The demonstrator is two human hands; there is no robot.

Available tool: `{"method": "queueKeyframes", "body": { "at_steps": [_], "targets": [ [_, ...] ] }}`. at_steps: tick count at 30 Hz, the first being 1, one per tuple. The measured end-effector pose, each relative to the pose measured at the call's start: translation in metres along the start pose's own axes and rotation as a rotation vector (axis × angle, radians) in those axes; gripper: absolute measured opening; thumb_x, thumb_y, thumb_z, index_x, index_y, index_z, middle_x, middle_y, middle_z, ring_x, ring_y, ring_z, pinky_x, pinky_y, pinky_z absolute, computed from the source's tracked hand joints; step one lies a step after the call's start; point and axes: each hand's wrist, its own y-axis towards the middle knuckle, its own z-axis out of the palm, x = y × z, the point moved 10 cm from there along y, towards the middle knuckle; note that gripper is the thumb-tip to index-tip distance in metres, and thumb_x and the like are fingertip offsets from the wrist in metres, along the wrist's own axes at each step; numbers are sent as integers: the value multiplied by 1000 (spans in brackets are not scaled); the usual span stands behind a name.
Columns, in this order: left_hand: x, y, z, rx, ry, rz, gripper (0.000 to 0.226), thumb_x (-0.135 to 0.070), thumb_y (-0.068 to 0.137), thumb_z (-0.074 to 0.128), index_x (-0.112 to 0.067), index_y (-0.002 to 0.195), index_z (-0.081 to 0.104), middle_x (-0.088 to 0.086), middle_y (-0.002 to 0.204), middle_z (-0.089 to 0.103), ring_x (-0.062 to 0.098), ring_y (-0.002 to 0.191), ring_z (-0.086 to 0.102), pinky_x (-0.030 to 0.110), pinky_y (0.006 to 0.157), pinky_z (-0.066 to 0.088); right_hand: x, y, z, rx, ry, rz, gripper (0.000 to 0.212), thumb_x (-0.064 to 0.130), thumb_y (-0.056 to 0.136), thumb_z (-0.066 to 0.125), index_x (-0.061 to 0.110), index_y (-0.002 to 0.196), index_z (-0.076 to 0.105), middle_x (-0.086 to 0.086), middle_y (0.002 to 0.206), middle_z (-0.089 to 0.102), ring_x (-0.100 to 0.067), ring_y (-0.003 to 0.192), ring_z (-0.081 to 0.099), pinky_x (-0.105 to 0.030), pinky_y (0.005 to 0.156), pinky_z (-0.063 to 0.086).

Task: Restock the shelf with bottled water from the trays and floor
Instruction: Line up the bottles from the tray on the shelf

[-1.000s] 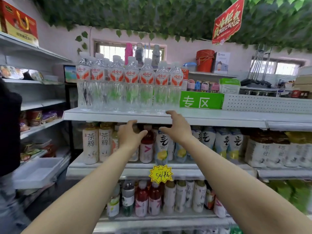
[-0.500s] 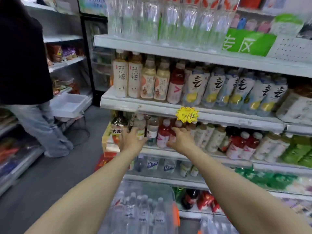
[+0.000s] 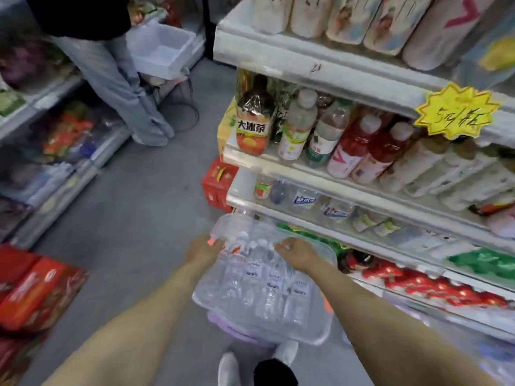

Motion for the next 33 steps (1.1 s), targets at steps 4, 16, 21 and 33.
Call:
{"method": "queueKeyframes", "body": {
  "at_steps": [4,16,21,33],
  "targets": [
    [42,6,13,-23,-26,-89,49,-38,98,59,-4,133,59,20,131,61,35,118,59,36,99,43,-2,33,79,224,231,91,62,53,100,53,-3,124,64,-7,107,64,-29,98,64,-38,88,49],
    [74,11,4,-57,-160,-5,27,-32,98,60,-11,110,73,8,96,71,20,85,62,21,79,47,11,76,164,208,418,279,55,46,78,84,8,113,65,-4,86,65,-14,65,58,-30,69,52],
    [83,10,12,-94,-297,2,27,-31,99,59,-21,122,67,2,100,68,13,88,59,4,72,39,13,79,168,287,425,286,59,49,76,85,11,116,63,4,69,47,-11,56,41,-23,53,33],
    [103,25,22,-17,-449,-33,32,-43,99,57,-33,128,62,-3,101,69,13,98,61,29,93,48,38,82,199,283,784,295,54,48,72,88,17,109,62,3,96,68,-10,82,60,-30,84,49]
  ]
}}
